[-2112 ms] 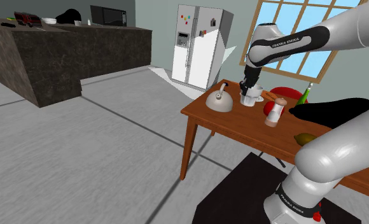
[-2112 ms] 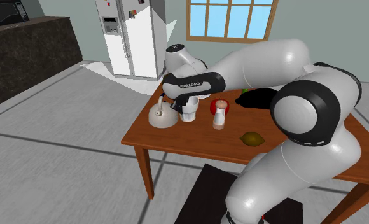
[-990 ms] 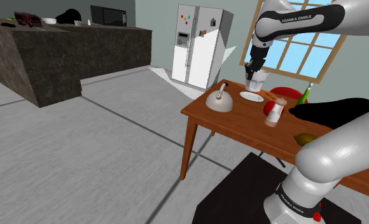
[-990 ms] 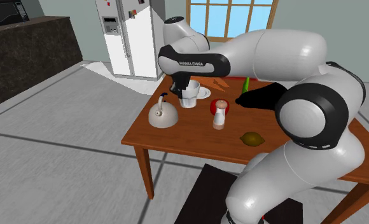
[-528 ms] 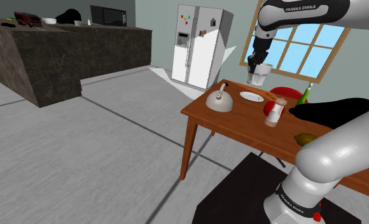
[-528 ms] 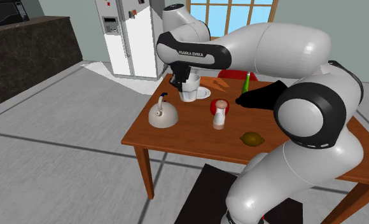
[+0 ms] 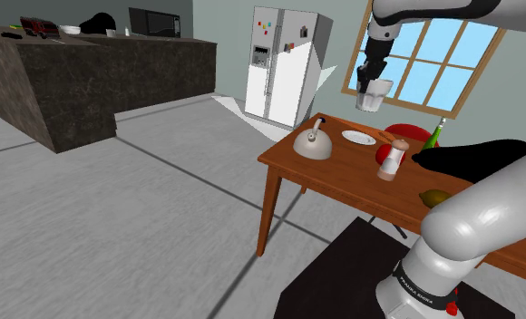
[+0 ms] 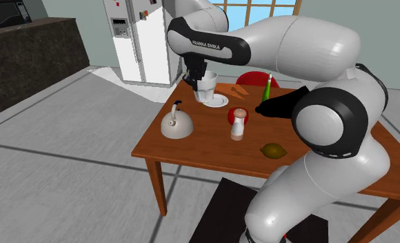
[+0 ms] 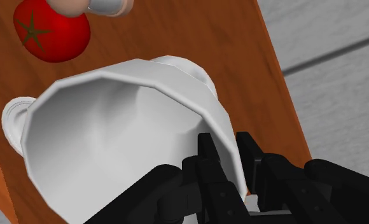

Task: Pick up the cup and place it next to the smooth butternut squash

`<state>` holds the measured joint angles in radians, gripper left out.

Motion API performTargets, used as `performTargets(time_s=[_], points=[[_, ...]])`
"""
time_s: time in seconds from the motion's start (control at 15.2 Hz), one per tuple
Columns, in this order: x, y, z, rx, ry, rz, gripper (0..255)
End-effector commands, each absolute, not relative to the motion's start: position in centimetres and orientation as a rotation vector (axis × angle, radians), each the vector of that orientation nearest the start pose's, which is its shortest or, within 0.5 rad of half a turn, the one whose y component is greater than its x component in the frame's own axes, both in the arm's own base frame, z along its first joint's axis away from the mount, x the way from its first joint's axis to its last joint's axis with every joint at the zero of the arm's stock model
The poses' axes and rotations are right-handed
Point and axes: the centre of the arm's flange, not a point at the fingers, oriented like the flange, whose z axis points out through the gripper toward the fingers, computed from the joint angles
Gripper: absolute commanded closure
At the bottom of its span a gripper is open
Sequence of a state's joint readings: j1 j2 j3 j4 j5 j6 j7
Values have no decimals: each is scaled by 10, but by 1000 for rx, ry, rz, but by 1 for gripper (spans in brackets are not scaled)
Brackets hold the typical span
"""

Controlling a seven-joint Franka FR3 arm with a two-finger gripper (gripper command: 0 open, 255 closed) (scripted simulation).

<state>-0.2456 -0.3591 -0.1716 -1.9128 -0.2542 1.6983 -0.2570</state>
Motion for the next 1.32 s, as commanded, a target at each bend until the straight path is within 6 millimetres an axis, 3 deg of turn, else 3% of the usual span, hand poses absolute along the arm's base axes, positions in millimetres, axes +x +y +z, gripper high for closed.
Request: performTargets(time_s=[0.0, 1.25], points=[[398, -217, 663, -3360, 234, -116, 255], [184, -347, 663, -3360, 234, -116, 255]])
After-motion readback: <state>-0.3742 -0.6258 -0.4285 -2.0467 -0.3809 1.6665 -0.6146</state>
